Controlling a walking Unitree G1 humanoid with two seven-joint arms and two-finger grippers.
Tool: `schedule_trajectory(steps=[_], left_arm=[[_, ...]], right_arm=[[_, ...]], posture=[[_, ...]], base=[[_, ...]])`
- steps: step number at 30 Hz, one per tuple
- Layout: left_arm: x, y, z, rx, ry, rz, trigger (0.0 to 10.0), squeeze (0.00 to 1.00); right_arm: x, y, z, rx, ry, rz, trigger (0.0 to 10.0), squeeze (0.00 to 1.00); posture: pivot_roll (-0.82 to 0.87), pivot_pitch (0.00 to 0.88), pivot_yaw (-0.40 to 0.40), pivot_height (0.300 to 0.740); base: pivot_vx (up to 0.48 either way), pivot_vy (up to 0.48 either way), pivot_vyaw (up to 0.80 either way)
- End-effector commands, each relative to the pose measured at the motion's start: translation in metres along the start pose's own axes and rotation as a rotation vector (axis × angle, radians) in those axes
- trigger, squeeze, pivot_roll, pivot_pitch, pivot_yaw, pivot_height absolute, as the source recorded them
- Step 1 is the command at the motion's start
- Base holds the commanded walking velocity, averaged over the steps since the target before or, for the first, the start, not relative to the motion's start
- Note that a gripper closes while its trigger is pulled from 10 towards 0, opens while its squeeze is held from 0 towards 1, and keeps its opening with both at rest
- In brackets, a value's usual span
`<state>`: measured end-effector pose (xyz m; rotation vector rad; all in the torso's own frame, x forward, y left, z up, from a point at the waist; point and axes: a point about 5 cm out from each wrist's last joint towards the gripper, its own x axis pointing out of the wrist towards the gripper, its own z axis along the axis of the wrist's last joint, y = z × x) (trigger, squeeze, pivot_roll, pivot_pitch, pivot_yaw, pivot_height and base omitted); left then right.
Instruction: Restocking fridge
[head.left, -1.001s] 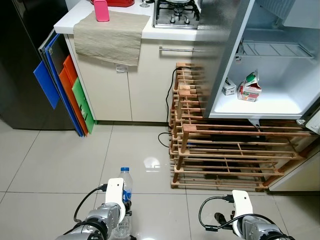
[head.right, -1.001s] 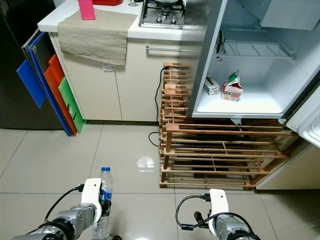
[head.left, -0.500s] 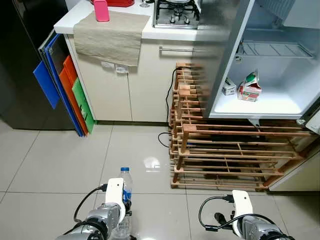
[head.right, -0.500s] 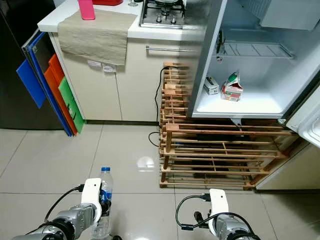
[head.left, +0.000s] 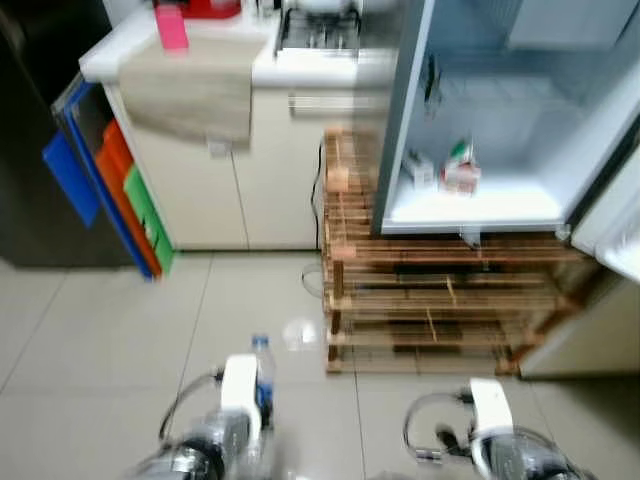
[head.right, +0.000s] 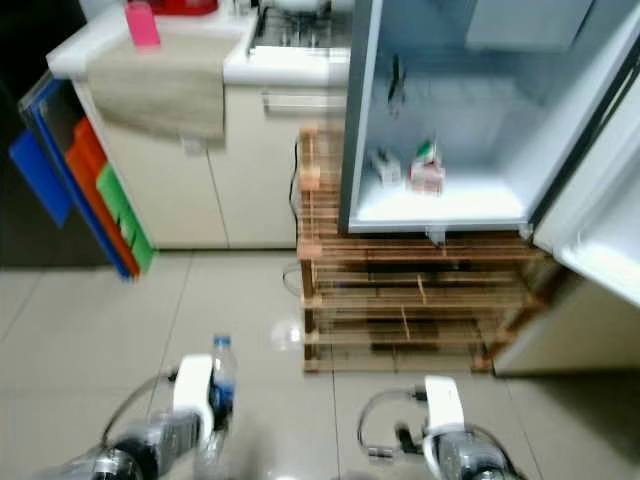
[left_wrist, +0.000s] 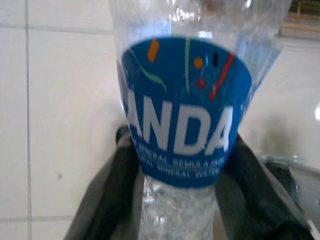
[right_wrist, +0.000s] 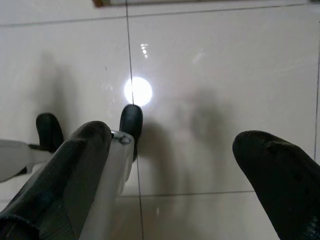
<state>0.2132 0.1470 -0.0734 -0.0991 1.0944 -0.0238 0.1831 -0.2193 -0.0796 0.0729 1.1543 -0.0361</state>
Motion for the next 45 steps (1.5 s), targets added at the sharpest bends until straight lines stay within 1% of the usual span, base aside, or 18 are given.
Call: schedule_trajectory(steps=[1,8,13,32,33,35,39,45], left_arm=[[-0.002,0.007,0.016,0.230,-0.055,0.010,10.0,0.00],[-0.002,0.007,0.016,0.225,-0.055,0.012,10.0,0.00],[-0.002,0.006,0.017,0.215,-0.073,0.002,10.0,0.00],[-0.001,-0.001,0.018,0.204,-0.083,-0.025,10.0,0.00],[-0.001,-0.002,0.018,0.189,-0.084,-0.042,10.0,0.00],[-0.001,-0.003,0.017,0.176,-0.085,-0.048,10.0,0.00],[-0.001,-0.002,0.017,0.192,-0.085,-0.042,10.0,0.00],[-0.001,-0.001,0.017,0.195,-0.081,-0.041,10.0,0.00]], right_arm=[[0.004,0.024,0.014,-0.073,-0.006,-0.002,10.0,0.00],[0.003,0.023,0.014,-0.077,-0.004,-0.004,10.0,0.00],[0.003,0.023,0.014,-0.085,-0.004,-0.006,10.0,0.00],[0.003,0.021,0.016,-0.118,-0.016,0.003,10.0,0.00],[0.003,0.020,0.016,-0.120,-0.016,0.002,10.0,0.00],[0.003,0.020,0.017,-0.122,-0.016,0.001,10.0,0.00],[0.003,0.020,0.017,-0.126,-0.016,0.000,10.0,0.00],[0.003,0.020,0.017,-0.130,-0.016,-0.001,10.0,0.00]], posture=[[-0.05,0.000,-0.027,0.740],[-0.05,0.000,-0.030,0.740],[-0.05,0.000,-0.030,0.740],[-0.05,0.000,-0.035,0.740],[-0.05,0.000,-0.037,0.740],[-0.05,0.000,-0.037,0.740],[-0.05,0.000,-0.037,0.740],[-0.05,0.000,-0.037,0.740]], base=[[0.000,0.000,0.00],[0.000,0.000,0.00],[0.000,0.000,0.00],[0.203,-0.404,0.00],[0.000,-0.416,0.00],[0.000,0.000,0.00],[0.000,0.000,0.00],[0.000,0.000,0.00]])
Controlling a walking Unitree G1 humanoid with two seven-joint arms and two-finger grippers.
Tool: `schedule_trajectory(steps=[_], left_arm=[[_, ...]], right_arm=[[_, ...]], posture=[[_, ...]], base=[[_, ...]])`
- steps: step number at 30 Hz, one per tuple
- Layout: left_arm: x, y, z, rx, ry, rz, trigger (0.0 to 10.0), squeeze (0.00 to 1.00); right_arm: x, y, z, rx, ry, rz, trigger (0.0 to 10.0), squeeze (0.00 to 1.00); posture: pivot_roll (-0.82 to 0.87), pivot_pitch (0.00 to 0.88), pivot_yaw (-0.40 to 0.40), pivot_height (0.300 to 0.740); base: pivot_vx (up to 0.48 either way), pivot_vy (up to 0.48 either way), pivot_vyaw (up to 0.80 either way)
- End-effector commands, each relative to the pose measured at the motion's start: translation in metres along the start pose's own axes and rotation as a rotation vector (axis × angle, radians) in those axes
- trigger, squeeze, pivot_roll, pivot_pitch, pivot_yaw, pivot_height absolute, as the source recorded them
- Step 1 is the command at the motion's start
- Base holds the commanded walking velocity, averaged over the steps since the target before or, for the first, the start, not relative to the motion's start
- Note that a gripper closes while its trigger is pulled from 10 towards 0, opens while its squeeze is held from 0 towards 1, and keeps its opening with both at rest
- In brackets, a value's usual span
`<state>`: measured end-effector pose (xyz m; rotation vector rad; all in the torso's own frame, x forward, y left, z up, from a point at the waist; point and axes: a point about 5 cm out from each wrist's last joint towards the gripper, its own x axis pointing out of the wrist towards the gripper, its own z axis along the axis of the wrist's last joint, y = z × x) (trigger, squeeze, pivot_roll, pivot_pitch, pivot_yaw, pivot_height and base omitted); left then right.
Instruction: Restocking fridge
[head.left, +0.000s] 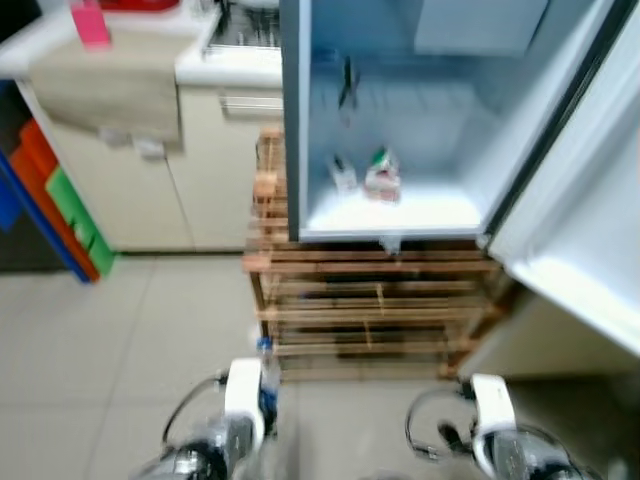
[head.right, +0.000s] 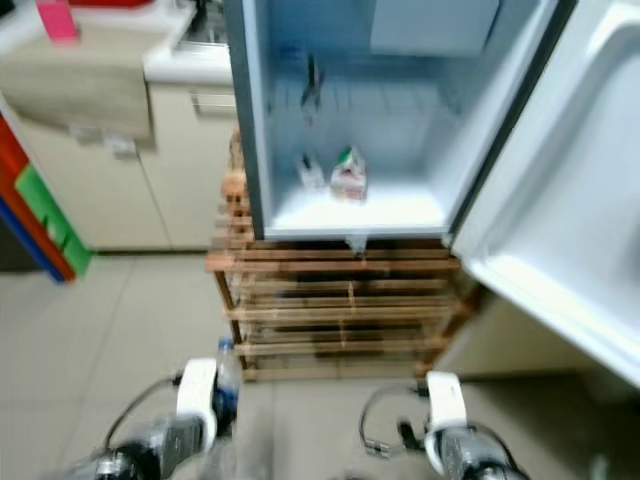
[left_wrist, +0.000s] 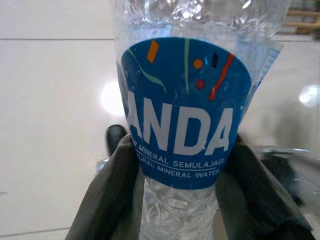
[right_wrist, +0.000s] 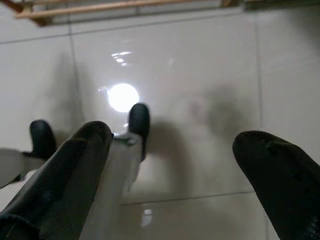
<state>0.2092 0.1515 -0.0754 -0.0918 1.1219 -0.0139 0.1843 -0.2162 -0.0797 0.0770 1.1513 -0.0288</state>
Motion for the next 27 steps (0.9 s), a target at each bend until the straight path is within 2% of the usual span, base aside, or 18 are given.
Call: schedule_trajectory(steps=[1,13,23,27], left_arm=[[-0.0014,-0.0062,0.0205,0.196,-0.109,-0.053,10.0,0.00],[-0.0016,-0.0080,0.0229,0.217,-0.117,-0.050,10.0,0.00],[-0.0015,-0.0096,0.0227,0.226,-0.119,-0.059,10.0,0.00],[-0.0014,-0.0098,0.0216,0.205,-0.118,-0.064,10.0,0.00]], right_arm=[[0.0023,0.0166,0.0159,-0.130,-0.013,-0.009,10.0,0.00],[0.0024,0.0169,0.0159,-0.129,-0.013,-0.012,10.0,0.00],[0.0025,0.0169,0.0146,-0.128,-0.011,-0.011,10.0,0.00],[0.0025,0.0165,0.0141,-0.131,-0.009,-0.011,10.0,0.00]], posture=[[-0.05,0.000,-0.037,0.740],[-0.06,0.000,-0.033,0.740],[-0.06,0.000,-0.031,0.740],[-0.06,0.000,-0.033,0.740]], base=[[0.000,0.000,0.00],[0.000,0.000,0.00],[0.267,-0.396,0.00],[0.308,-0.349,0.00]])
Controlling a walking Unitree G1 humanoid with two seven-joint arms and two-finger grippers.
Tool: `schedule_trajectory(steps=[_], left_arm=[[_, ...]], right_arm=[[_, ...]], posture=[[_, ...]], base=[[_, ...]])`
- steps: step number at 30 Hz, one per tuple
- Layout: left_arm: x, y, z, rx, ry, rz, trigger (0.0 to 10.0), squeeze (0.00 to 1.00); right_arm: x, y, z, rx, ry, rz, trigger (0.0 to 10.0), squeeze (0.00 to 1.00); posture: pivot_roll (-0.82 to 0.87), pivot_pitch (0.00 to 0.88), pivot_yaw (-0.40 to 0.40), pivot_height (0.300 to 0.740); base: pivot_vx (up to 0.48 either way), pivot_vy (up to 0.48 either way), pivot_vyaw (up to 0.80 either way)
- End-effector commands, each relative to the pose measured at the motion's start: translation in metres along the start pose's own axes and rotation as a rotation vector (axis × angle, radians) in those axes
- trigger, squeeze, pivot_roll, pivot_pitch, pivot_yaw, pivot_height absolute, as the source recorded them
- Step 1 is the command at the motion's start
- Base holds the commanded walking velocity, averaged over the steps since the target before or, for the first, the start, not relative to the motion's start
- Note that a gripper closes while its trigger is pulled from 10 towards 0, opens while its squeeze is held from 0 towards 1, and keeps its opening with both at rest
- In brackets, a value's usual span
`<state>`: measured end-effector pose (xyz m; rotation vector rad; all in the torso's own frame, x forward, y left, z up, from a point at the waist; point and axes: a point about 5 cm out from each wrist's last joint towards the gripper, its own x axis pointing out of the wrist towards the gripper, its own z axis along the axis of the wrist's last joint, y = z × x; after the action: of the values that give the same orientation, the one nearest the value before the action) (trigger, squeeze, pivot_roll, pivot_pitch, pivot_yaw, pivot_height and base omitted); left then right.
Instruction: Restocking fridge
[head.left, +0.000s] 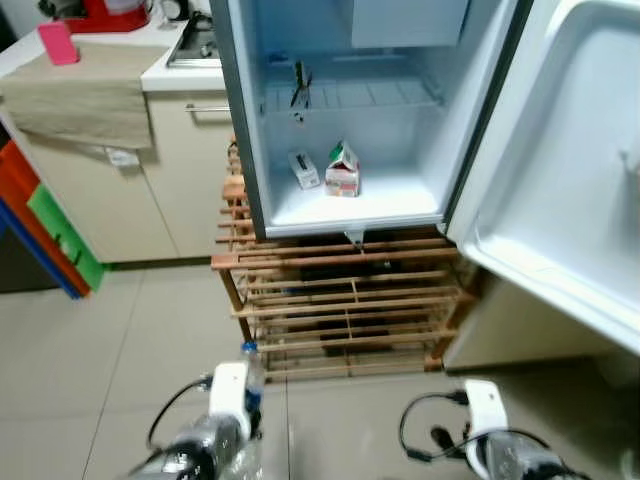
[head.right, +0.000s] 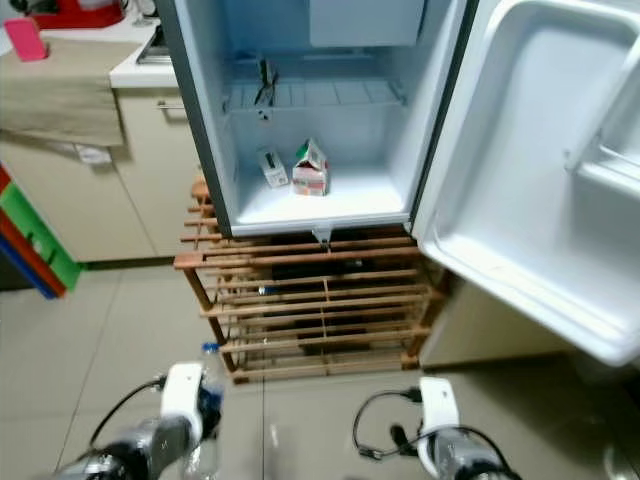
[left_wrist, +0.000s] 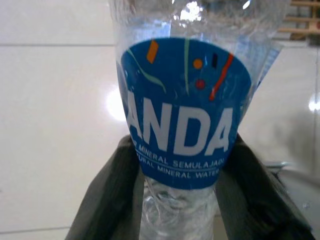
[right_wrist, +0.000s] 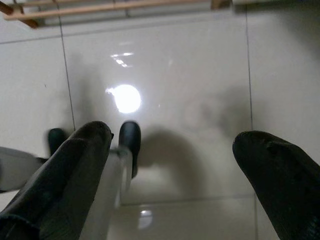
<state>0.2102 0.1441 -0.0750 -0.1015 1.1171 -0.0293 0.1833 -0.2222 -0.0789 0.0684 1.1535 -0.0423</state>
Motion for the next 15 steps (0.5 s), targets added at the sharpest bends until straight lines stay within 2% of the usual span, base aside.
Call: schedule_trajectory(steps=[1,11,14,15], left_arm=[[-0.0018,-0.0022,0.0210,0.201,-0.113,-0.046,10.0,0.00],[-0.0017,-0.0016,0.0202,0.197,-0.110,-0.042,10.0,0.00],[-0.0017,-0.0014,0.0203,0.198,-0.110,-0.042,10.0,0.00],[-0.0017,-0.0014,0.0204,0.198,-0.110,-0.041,10.0,0.00]], right_arm=[[0.0033,0.0226,0.0142,-0.132,-0.012,0.004,10.0,0.00],[0.0033,0.0220,0.0138,-0.148,-0.009,0.006,10.0,0.00],[0.0032,0.0222,0.0142,-0.180,-0.004,0.014,10.0,0.00],[0.0032,0.0222,0.0141,-0.178,-0.003,0.013,10.0,0.00]], posture=[[-0.06,0.000,-0.033,0.740],[-0.06,0.000,-0.033,0.740],[-0.06,0.000,-0.033,0.740],[-0.06,0.000,-0.033,0.740]], base=[[0.000,0.000,0.00],[0.000,0.000,0.00],[0.000,0.000,0.00],[0.000,0.000,-0.77]])
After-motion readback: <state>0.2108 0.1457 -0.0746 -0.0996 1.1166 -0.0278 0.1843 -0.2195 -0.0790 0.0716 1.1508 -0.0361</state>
